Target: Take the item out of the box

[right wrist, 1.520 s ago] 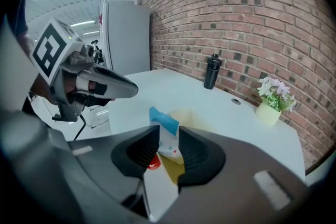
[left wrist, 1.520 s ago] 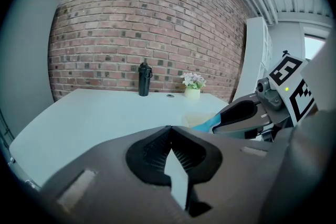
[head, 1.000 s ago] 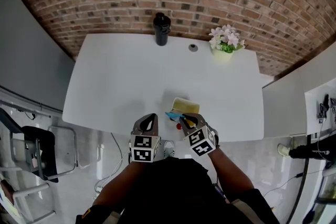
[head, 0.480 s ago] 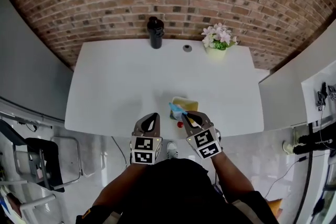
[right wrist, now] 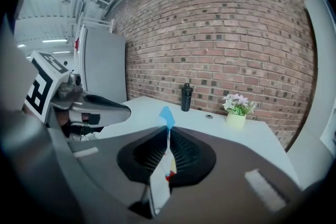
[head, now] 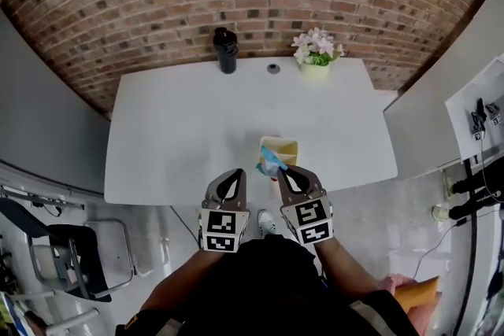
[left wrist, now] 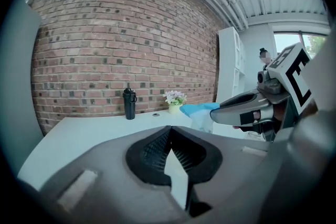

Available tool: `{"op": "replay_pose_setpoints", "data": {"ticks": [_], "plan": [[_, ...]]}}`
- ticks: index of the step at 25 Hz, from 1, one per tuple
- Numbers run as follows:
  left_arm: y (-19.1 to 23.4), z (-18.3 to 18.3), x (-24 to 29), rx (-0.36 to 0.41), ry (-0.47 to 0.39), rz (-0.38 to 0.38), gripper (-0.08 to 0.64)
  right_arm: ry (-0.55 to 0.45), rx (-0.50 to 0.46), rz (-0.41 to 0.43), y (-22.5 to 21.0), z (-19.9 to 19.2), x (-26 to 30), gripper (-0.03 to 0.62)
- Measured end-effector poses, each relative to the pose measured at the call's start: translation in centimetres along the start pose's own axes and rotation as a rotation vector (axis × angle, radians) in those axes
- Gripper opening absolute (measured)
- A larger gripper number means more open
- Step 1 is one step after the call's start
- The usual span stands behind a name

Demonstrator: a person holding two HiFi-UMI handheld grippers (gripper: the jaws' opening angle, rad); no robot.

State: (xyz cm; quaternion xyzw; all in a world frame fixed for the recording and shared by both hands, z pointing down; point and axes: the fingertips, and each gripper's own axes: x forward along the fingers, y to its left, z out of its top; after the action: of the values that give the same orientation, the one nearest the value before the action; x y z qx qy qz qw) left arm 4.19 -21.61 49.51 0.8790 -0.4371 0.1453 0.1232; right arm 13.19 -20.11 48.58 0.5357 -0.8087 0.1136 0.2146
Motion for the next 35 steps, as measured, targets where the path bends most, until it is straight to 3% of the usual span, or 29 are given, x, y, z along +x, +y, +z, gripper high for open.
{"op": "replay_pose_setpoints", "data": {"ticks": [13, 25, 35], "plan": [[-1.4, 1.8, -6.5, 0.092, -0.063, -0.101, 0.005, -0.054, 0.106, -0.187, 4.2, -0.1, -5.3, 0.015], [-2.1, 1.5, -10.2, 0.065, -0.105, -0.193, 0.005, -0.066, 0.149, -0.306, 7.0, -0.2, -8.6, 0.015], [-3.5, 2.0, -10.1, 0.027, -0.119, -0.202, 0.005, -0.092, 0.19, -0.355, 5.7, -0.4, -11.4, 0.014]]}}
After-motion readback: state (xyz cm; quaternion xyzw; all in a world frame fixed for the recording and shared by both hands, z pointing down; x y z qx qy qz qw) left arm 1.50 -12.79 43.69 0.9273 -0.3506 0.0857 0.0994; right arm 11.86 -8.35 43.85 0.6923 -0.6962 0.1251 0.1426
